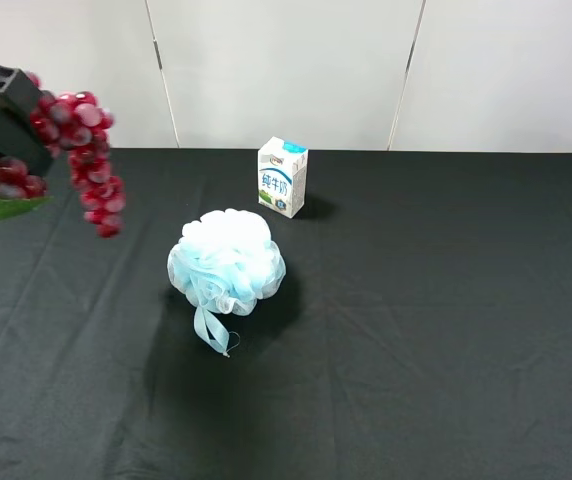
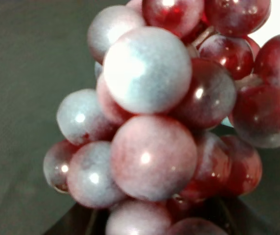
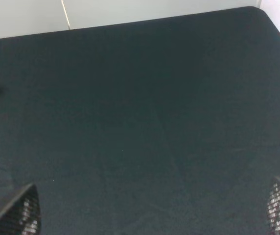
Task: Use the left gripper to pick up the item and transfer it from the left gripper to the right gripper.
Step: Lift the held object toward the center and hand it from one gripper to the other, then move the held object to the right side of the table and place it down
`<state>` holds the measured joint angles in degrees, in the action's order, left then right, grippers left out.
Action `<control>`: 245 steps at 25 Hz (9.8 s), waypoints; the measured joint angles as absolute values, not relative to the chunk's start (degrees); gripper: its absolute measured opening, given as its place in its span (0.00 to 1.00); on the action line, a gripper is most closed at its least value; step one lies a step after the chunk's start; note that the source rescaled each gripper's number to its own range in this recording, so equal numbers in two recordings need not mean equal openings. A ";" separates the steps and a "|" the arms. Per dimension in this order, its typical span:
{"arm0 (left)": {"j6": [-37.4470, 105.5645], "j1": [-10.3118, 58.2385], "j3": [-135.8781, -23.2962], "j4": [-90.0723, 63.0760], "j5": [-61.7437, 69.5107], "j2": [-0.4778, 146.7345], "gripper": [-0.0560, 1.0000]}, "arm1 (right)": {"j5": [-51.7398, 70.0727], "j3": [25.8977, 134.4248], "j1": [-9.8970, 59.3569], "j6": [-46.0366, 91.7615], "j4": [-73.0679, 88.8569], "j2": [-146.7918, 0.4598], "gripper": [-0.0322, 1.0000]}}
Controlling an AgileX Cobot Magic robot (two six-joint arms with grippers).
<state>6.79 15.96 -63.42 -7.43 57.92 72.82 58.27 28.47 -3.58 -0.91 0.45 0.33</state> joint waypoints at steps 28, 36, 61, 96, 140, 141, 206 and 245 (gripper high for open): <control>39.77 34.66 -70.18 -13.80 51.24 82.19 0.06 | 57.27 29.34 -3.58 3.74 9.26 -7.23 1.00; 49.15 34.66 -70.27 -19.15 50.46 82.19 0.06 | 49.41 30.18 -2.11 27.08 33.75 -22.61 1.00; 51.38 34.66 -70.27 -19.67 49.41 82.19 0.06 | 16.77 34.76 35.43 82.62 73.35 -64.03 1.00; 51.49 34.66 -70.27 -19.67 49.32 82.19 0.06 | 28.91 46.34 37.08 98.03 85.80 -79.22 0.87; 39.69 34.66 -70.34 -13.15 50.64 73.70 1.00 | 24.13 46.34 37.08 99.98 84.91 -79.28 0.06; 38.18 34.66 -70.34 -12.21 51.55 72.73 1.00 | 24.06 46.34 37.08 99.98 84.91 -79.28 0.06; 0.52 34.66 -29.28 0.00 63.02 -0.53 0.99 | 19.67 46.34 37.08 86.03 84.54 -79.28 0.06; 0.52 -4.77 -28.34 0.31 60.96 -0.53 0.98 | 8.61 46.34 37.08 76.09 78.55 -79.28 0.06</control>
